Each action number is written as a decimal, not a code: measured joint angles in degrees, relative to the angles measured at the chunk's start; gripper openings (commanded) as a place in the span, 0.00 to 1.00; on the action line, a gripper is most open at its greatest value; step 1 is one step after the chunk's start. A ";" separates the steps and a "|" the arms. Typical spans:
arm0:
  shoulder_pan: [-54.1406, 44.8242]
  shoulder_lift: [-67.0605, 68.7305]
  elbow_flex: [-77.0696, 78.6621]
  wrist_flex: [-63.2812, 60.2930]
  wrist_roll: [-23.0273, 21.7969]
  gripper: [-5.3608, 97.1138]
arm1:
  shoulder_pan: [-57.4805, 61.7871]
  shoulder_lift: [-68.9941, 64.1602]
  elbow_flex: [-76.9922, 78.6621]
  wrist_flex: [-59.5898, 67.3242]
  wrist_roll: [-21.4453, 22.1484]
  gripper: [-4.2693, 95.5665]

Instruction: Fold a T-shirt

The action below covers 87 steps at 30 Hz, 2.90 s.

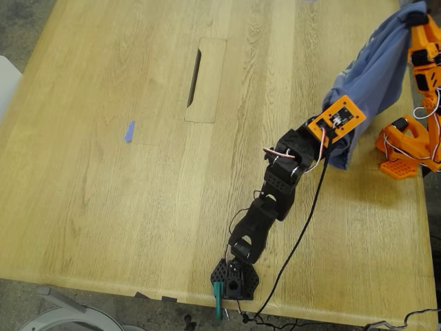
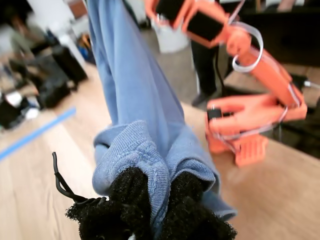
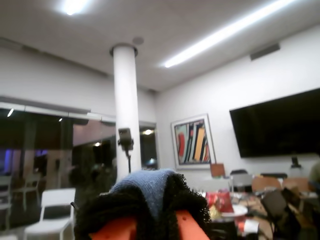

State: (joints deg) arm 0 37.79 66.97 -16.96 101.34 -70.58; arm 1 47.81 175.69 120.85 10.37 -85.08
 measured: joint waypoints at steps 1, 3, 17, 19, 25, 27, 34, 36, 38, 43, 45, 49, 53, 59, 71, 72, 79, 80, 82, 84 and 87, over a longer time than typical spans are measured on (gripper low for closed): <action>-0.53 0.09 0.79 1.23 -0.35 0.05 | -0.79 0.44 1.14 0.79 -0.26 0.05; -1.49 1.49 4.92 2.46 -0.79 0.05 | -2.29 1.32 3.96 1.67 -0.35 0.05; -8.26 42.19 78.57 -4.48 -2.29 0.05 | -8.26 4.22 19.51 7.29 -0.88 0.05; -10.72 44.82 84.64 -9.67 -2.11 0.05 | -10.02 2.81 22.85 5.36 -0.88 0.05; -12.30 46.05 94.75 -21.36 -2.11 0.05 | -14.77 -1.23 28.74 0.70 -0.79 0.05; -12.22 46.05 96.06 -23.47 -2.11 0.05 | -15.47 -1.85 29.88 -0.35 -0.79 0.05; -12.92 46.49 100.20 -29.62 -2.11 0.05 | -16.08 -1.93 32.43 -1.23 -0.79 0.05; -13.97 46.93 102.22 -32.08 -2.11 0.05 | -17.14 -2.20 33.40 -1.23 -0.79 0.05; -14.85 46.93 103.62 -34.63 -2.11 0.05 | -18.37 -3.25 34.37 -2.29 -0.79 0.05; -15.03 46.93 105.73 -41.57 -2.11 0.05 | -20.74 -8.17 34.72 -6.59 -0.79 0.05; -15.12 46.93 105.73 -44.03 -2.11 0.05 | -21.09 -10.20 34.72 -8.17 -0.62 0.05; -13.97 46.67 105.73 -46.41 -2.11 0.05 | -21.09 -10.99 34.72 -9.05 -0.26 0.05; -9.84 44.30 105.64 -48.69 -2.11 0.05 | -21.09 -11.07 34.80 -9.40 -0.26 0.05; -1.67 35.16 100.72 -57.92 -2.11 0.05 | -20.39 -9.84 34.80 -7.73 -0.26 0.05; 5.19 23.91 98.00 -68.64 -2.11 0.05 | -18.98 -2.81 34.80 -0.18 0.09 0.05; 5.45 22.06 97.91 -69.70 -2.11 0.05 | -18.98 -2.81 34.80 0.09 0.09 0.05; 6.42 9.58 95.19 -78.31 -2.11 0.06 | -19.16 -2.81 34.80 1.05 0.09 0.05; 6.42 7.73 94.22 -79.54 -2.11 0.07 | -19.16 -2.81 34.80 1.05 0.09 0.05; 6.42 3.96 92.37 -81.04 -2.11 0.15 | -19.16 -2.46 34.80 1.41 0.09 0.05; 6.42 1.85 91.67 -81.83 -2.11 0.26 | -19.25 -2.02 34.80 2.11 0.09 0.05; 6.42 0.88 91.67 -82.79 -2.11 0.44 | -19.25 -1.32 34.80 2.90 0.09 0.05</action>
State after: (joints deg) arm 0 44.21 67.85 74.71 18.54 -72.69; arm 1 28.56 174.38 155.65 13.27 -84.99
